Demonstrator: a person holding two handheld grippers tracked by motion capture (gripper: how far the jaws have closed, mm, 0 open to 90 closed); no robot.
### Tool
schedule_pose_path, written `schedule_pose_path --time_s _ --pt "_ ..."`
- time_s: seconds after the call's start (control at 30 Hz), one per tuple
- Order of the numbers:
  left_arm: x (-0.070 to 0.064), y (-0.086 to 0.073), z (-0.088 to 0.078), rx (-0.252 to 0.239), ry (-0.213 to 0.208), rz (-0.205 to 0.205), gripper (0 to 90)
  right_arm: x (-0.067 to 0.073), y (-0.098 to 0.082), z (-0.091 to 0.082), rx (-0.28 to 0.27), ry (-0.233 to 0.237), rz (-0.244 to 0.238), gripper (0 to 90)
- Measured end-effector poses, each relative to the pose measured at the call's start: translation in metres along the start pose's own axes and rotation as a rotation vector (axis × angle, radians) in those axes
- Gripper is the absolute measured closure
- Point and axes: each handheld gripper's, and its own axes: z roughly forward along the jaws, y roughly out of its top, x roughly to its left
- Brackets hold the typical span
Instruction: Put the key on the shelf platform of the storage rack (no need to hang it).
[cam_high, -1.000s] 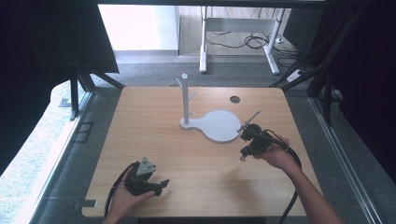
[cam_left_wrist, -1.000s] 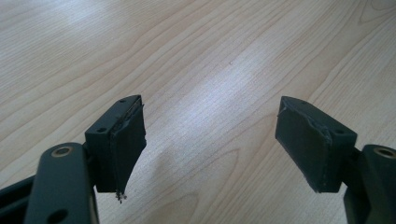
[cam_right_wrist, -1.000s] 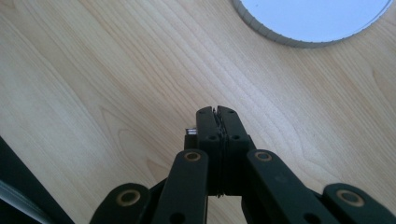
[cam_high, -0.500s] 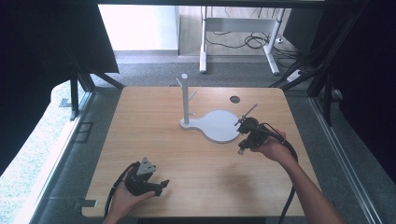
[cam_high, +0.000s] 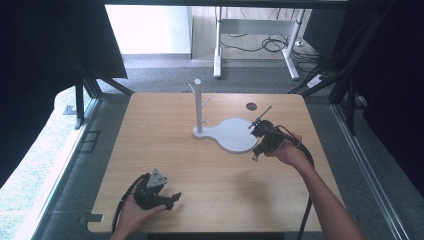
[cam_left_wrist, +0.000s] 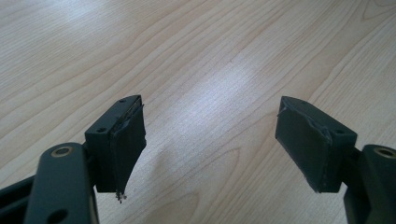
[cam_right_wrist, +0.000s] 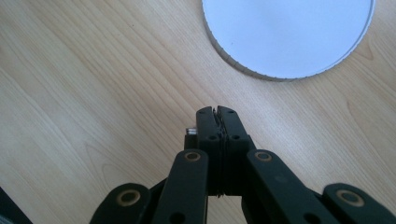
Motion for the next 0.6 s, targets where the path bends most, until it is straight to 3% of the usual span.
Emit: schedule_pose_path --time_s 0.6 --pt "0.001 0.0 0.0 0.003 -0.001 -0.003 24.5 -0.019 0.018 0.003 -0.016 0.007 0.048 89.6"
